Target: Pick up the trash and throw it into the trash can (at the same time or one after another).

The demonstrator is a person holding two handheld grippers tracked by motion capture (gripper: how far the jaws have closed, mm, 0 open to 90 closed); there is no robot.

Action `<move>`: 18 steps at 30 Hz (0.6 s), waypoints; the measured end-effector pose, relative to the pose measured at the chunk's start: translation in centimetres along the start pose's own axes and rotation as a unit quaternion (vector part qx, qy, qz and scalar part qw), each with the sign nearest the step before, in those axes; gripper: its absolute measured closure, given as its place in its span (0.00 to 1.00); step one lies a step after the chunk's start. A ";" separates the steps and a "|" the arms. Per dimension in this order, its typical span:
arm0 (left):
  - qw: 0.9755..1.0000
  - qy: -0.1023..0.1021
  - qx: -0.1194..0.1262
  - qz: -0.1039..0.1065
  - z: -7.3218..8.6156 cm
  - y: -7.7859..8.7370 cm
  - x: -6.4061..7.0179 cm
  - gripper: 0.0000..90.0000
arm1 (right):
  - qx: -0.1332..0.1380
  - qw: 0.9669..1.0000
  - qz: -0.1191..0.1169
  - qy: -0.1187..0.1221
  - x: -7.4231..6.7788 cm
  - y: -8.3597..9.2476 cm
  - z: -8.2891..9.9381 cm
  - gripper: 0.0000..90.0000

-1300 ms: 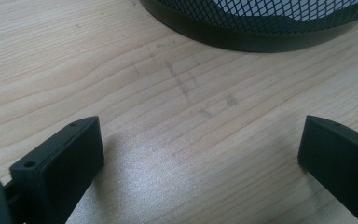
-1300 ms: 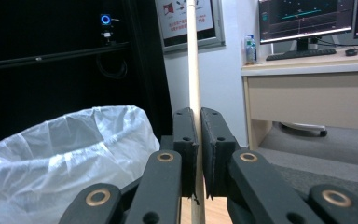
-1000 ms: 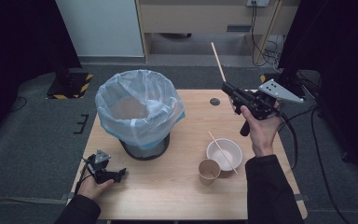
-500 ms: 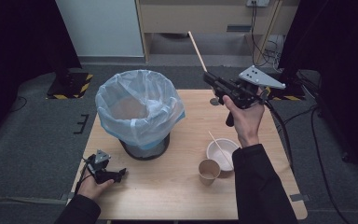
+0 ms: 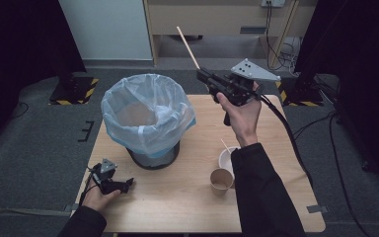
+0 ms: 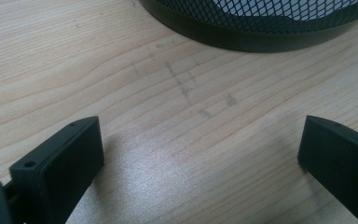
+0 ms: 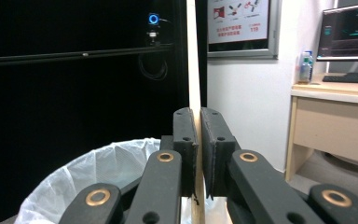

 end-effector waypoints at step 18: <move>1.000 -0.002 0.000 0.002 -0.1 -0.1 0.0 0.00 | -0.008 0.999 -0.042 -0.031 -2.2 -4.5 1.1 0.95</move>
Point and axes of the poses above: each handheld gripper's, and its own axes: y roughly backward along the jaws, z roughly out of its underside, x roughly to its right, the point moved 3 cm from there along -y, roughly forward along the jaws, and after that the axes turned 13 degrees about z, right-handed, at the moved point
